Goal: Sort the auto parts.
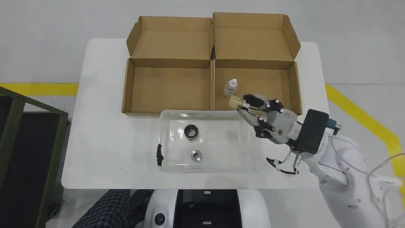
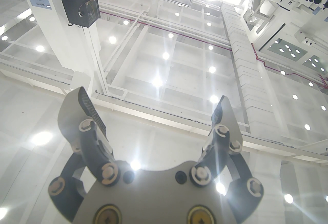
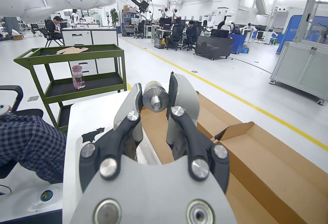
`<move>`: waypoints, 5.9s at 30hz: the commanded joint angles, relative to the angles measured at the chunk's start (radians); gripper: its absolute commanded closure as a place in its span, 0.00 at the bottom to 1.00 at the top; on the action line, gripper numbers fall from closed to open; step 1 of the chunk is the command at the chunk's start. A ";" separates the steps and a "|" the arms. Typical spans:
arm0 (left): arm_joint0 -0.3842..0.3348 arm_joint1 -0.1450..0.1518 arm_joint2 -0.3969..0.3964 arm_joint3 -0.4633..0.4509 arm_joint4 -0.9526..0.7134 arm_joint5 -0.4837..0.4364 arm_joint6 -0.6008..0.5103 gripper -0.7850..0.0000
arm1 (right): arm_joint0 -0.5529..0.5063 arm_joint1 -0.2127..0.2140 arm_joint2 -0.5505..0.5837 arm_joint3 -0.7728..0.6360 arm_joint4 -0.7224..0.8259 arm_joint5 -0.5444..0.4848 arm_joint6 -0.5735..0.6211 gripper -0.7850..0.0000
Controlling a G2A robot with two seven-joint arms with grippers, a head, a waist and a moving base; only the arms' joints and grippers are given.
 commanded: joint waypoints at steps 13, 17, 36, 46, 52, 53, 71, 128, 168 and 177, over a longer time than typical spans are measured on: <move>0.000 0.000 0.000 0.000 0.000 0.000 0.000 0.00 | 0.023 0.008 0.071 0.128 0.042 0.076 0.198 1.00; 0.000 0.000 0.000 0.000 0.000 0.000 0.000 0.00 | 0.038 0.012 0.099 0.177 0.056 0.102 0.271 1.00; 0.000 0.000 0.000 0.000 0.000 0.000 0.000 0.00 | 0.252 -0.005 -0.070 0.359 -0.016 0.267 0.587 1.00; 0.000 0.000 0.000 0.000 0.000 0.000 0.000 0.00 | 0.371 -0.027 -0.190 0.477 -0.082 0.332 0.668 1.00; 0.000 0.000 0.000 0.000 0.000 0.000 0.000 0.00 | 0.416 -0.039 -0.245 0.532 -0.099 0.344 0.687 1.00; 0.000 0.000 0.000 0.000 0.000 0.000 0.000 0.00 | 0.423 -0.041 -0.252 0.541 -0.100 0.347 0.689 1.00; 0.000 0.000 0.000 0.000 0.000 0.000 0.000 0.00 | 0.490 -0.063 -0.311 0.632 -0.087 0.332 0.719 0.62; 0.000 0.000 0.000 0.000 0.000 0.000 0.000 0.00 | 0.166 -0.018 -0.360 0.088 -0.266 0.025 0.663 0.54; 0.000 0.000 0.000 0.000 0.000 0.000 0.000 0.00 | 0.326 -0.056 -0.564 0.323 -0.115 -0.094 0.735 0.53; 0.000 0.000 0.000 0.000 0.000 0.000 0.000 0.00 | 0.355 -0.066 -0.601 0.353 -0.097 -0.092 0.730 0.53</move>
